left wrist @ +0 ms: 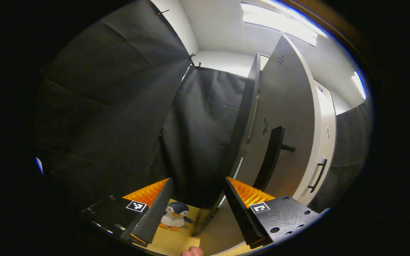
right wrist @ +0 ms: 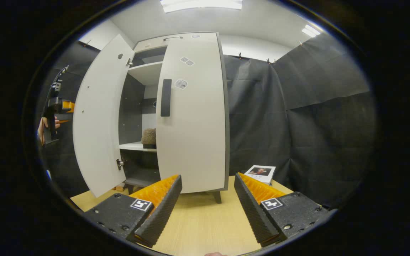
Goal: Grab one shoe with the right hand and put it into the shoe cabinet, grab the other shoe with the left hand and put it into the shoe cabinet; then close the right door with the right hand and the left door with the left hand.
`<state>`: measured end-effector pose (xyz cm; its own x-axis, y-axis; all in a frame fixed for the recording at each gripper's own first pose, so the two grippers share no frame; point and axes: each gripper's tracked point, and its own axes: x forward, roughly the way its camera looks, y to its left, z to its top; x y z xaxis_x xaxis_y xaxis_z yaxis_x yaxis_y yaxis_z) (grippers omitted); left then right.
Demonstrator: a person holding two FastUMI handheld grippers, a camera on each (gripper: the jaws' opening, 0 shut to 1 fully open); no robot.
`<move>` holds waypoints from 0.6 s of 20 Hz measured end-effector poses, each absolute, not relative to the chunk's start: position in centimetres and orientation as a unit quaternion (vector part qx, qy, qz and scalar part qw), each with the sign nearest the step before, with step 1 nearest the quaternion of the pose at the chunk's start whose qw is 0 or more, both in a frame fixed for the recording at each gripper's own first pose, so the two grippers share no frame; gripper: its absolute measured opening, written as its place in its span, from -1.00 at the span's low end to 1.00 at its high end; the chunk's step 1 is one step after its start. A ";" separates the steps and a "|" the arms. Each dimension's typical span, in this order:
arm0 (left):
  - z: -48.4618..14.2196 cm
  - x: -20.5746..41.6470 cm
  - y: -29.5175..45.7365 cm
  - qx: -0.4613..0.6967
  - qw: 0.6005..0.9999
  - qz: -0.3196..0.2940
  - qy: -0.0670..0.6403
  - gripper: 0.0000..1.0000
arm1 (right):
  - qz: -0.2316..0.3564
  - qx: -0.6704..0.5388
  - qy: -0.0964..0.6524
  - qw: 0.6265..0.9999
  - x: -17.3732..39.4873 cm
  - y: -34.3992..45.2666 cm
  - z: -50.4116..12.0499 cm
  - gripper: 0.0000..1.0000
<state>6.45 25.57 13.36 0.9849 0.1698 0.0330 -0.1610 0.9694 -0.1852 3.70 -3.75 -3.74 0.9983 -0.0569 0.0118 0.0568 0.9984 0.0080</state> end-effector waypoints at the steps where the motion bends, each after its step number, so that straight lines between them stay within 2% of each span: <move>1: 13.3 6.5 24.2 -0.097 0.993 0.070 -0.020 0.79 | -0.027 0.005 -0.008 1.000 3.7 -3.6 -3.6 0.92; 2: 13.1 6.4 22.5 -0.102 0.993 0.055 -0.017 0.78 | -0.027 0.005 -0.009 1.000 3.8 -3.6 -3.4 0.92; 3: 12.9 6.6 20.7 -0.104 0.994 0.042 -0.014 1.00 | -0.027 0.003 -0.010 1.000 3.8 -3.8 -3.3 0.92; 4: 12.7 6.9 19.0 -0.105 0.994 0.027 -0.013 0.78 | -0.029 0.001 -0.010 1.000 3.8 -3.9 -3.2 0.89; 5: 12.5 7.4 17.5 -0.111 0.994 0.014 -0.010 0.77 | -0.030 -0.001 -0.010 1.000 3.7 -4.1 -3.2 0.89; 6: 12.4 7.9 16.2 -0.118 0.993 0.006 -0.010 1.00 | -0.033 -0.003 -0.010 0.999 3.6 -4.4 -3.1 0.89; 7: 12.1 8.8 15.1 -0.127 0.992 0.000 -0.010 0.79 | -0.037 -0.005 -0.011 0.999 3.6 -4.9 -3.0 0.89; 9: 11.4 10.8 12.6 -0.147 0.989 -0.018 -0.004 0.82 | -0.047 -0.007 -0.011 0.999 3.3 -5.9 -2.8 0.94; 12: 10.0 13.1 9.9 -0.151 0.988 -0.031 0.006 0.84 | -0.066 -0.006 -0.014 0.998 2.6 -7.4 -2.7 0.89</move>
